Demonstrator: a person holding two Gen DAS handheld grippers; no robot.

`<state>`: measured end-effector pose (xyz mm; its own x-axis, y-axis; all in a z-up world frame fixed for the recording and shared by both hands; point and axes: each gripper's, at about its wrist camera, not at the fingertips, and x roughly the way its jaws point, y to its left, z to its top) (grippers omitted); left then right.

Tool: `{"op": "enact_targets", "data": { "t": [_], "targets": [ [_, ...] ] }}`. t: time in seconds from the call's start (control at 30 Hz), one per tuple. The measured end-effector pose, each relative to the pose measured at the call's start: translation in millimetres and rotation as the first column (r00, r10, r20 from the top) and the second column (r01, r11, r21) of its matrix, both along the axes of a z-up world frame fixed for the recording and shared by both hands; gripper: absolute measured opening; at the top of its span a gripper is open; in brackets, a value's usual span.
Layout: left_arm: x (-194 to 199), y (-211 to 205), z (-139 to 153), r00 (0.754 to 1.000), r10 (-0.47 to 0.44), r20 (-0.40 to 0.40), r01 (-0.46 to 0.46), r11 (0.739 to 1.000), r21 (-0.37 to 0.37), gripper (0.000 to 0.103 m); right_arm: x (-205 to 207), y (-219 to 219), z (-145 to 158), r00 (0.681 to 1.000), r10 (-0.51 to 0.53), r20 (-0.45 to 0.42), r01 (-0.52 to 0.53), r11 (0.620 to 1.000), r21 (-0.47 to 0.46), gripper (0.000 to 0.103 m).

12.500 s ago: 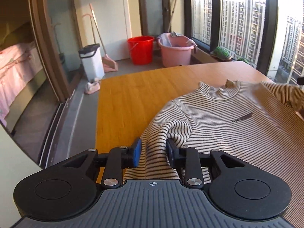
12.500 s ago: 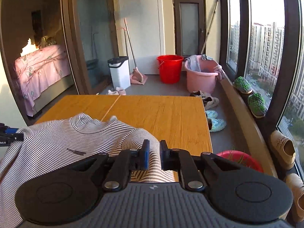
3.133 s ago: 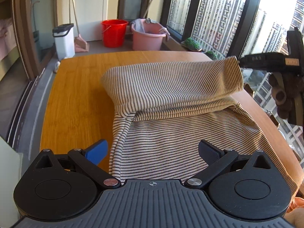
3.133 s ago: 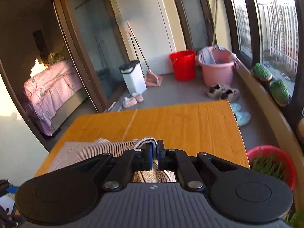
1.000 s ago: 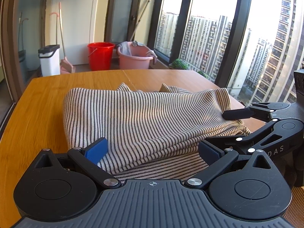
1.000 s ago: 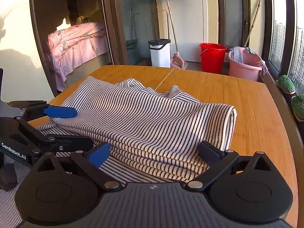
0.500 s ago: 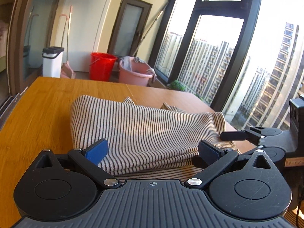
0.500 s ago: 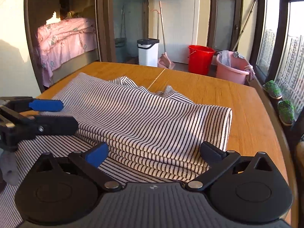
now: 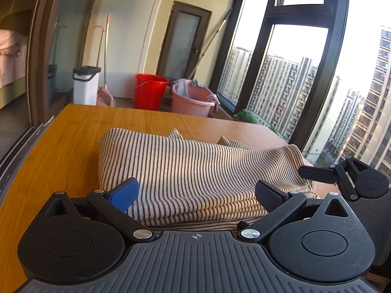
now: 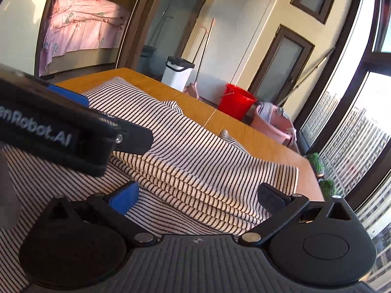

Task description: Fold clothes

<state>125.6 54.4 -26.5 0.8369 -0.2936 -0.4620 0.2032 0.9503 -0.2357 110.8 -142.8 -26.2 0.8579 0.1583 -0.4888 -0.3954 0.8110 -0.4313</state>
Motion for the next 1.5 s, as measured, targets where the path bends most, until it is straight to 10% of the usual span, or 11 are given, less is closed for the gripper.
{"op": "enact_targets", "data": {
  "t": [0.2, 0.37, 0.53, 0.67, 0.77, 0.87, 0.97, 1.13, 1.2, 1.5],
  "targets": [
    [2.0, -13.0, 1.2, 1.0, 0.018, -0.02, -0.016, 0.997, 0.078, 0.103, -43.2, 32.3, -19.8, 0.952, 0.046, 0.303, 0.031, 0.97, -0.243, 0.103],
    [0.9, -18.5, 2.9, 0.999, 0.038, -0.026, -0.035, 0.994, 0.103, 0.103, -85.8, 60.5, -56.9, 0.764, 0.183, 0.618, 0.156, 0.878, -0.452, 0.103],
    [0.4, -24.1, 1.8, 0.997, 0.062, -0.037, -0.056, 0.988, 0.146, 0.103, -87.5, 66.7, -64.2, 0.719, 0.274, 0.639, 0.126, 0.852, -0.507, 0.103],
    [-1.2, -8.4, 2.0, 0.995, 0.092, -0.037, -0.092, 0.996, 0.018, 0.103, -86.7, 54.1, -64.0, 0.679, 0.412, 0.607, 0.0, 0.828, -0.561, 0.103],
    [4.0, 7.4, 10.6, 0.991, 0.118, -0.058, -0.124, 0.986, -0.11, 0.103, -79.4, 57.2, -44.3, 0.796, 0.379, 0.471, -0.046, 0.815, -0.577, 0.103],
    [7.3, 23.8, 34.1, 0.979, 0.202, -0.019, -0.202, 0.963, -0.177, 0.103, -57.5, 53.8, -21.1, 0.924, 0.281, 0.26, -0.144, 0.884, -0.444, 0.103],
    [4.7, 37.4, 59.6, 0.959, 0.263, 0.101, -0.244, 0.954, -0.172, 0.103, -25.7, 49.1, -2.2, 0.983, 0.181, 0.016, -0.171, 0.952, -0.253, 0.103],
    [19.5, 41.2, 68.5, 0.971, 0.212, 0.107, -0.188, 0.963, -0.193, 0.103, 44.7, 21.9, 7.4, 0.933, 0.113, -0.341, -0.058, 0.984, 0.166, 0.103],
    [23.0, 31.8, 63.7, 0.981, 0.18, 0.074, -0.164, 0.969, -0.182, 0.103, 51.8, 0.6, -6.2, 0.945, 0.111, -0.308, -0.007, 0.948, 0.319, 0.103],
    [21.1, 8.9, 33.2, 0.981, 0.191, 0.022, -0.184, 0.967, -0.178, 0.103, 54.7, -3.4, -50.4, 0.963, 0.104, -0.249, -0.034, 0.962, 0.272, 0.103]
  ]
}}
